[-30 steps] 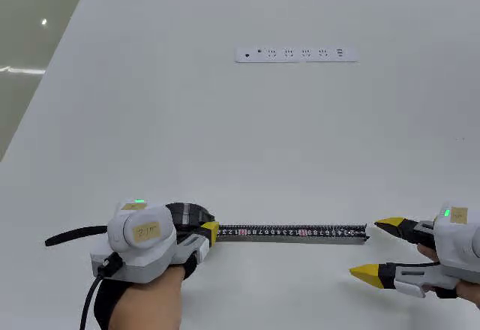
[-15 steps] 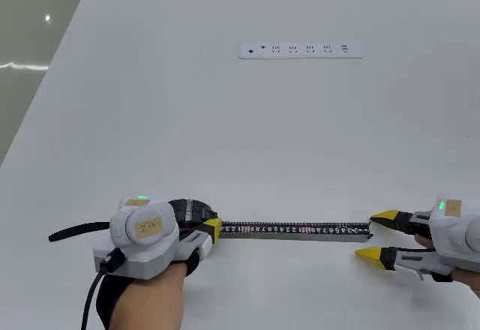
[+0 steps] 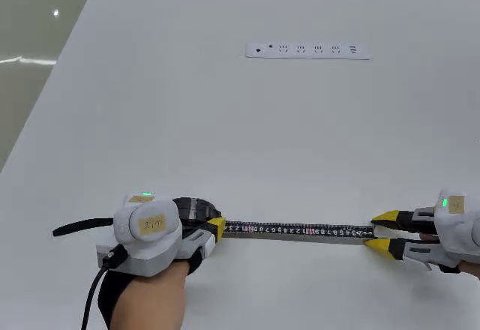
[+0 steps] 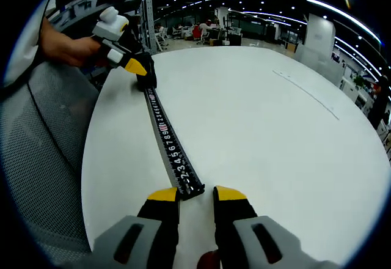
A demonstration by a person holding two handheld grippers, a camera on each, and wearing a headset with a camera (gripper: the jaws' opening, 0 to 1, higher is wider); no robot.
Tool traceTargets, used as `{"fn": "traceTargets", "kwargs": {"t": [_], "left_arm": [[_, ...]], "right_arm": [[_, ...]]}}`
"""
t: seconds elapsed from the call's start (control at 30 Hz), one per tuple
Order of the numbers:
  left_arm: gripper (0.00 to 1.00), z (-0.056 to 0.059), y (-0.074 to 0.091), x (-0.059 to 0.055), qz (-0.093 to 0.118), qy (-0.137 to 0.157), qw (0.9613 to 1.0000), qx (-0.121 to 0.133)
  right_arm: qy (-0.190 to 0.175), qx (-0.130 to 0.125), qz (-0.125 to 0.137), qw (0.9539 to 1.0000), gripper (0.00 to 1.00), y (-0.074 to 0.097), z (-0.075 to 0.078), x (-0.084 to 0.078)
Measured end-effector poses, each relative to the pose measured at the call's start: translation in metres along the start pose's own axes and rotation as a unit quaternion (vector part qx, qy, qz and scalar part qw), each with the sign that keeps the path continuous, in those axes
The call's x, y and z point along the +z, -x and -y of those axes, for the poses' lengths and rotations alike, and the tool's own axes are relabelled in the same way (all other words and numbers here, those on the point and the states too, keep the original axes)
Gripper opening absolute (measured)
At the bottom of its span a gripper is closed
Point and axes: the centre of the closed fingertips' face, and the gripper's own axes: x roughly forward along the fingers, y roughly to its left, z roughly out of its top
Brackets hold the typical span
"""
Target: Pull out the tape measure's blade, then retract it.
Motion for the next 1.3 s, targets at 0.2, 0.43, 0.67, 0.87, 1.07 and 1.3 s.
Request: {"fn": "traceTargets", "kwargs": {"t": [0.2, 0.43, 0.67, 0.87, 1.07, 1.3], "left_arm": [[0.59, -0.0002, 0.0001, 0.0, 0.0, 0.001, 1.0, 0.0], [0.59, 0.0001, 0.0003, 0.0, 0.0, 0.0, 1.0, 0.0], [0.59, -0.0003, -0.0003, 0.0005, 0.001, 0.002, 1.0, 0.003], [0.6, -0.0005, -0.0008, 0.0005, -0.003, 0.006, 1.0, 0.006], [0.58, -0.0009, -0.0011, -0.0003, -0.012, 0.005, 0.9999, 0.007], [0.57, -0.0011, -0.0009, -0.0007, -0.017, 0.003, 0.9998, 0.01]], "right_arm": [[0.02, 0.016, -0.001, 0.9997, 0.15, -0.0006, -0.0017, -0.0007], [0.036, 0.02, 0.007, 0.9991, 0.14, -0.0002, -0.0036, -0.0004], [0.027, 0.014, 0.018, 0.9994, 0.13, 0.0003, -0.0044, -0.002], [0.021, 0.014, 0.016, 0.9995, 0.13, -0.0003, -0.0039, -0.0029], [0.015, 0.015, 0.015, 0.9997, 0.13, 0.0, -0.0028, -0.0031], [0.015, 0.023, 0.014, 0.9995, 0.13, -0.0007, -0.0037, -0.0008]]}}
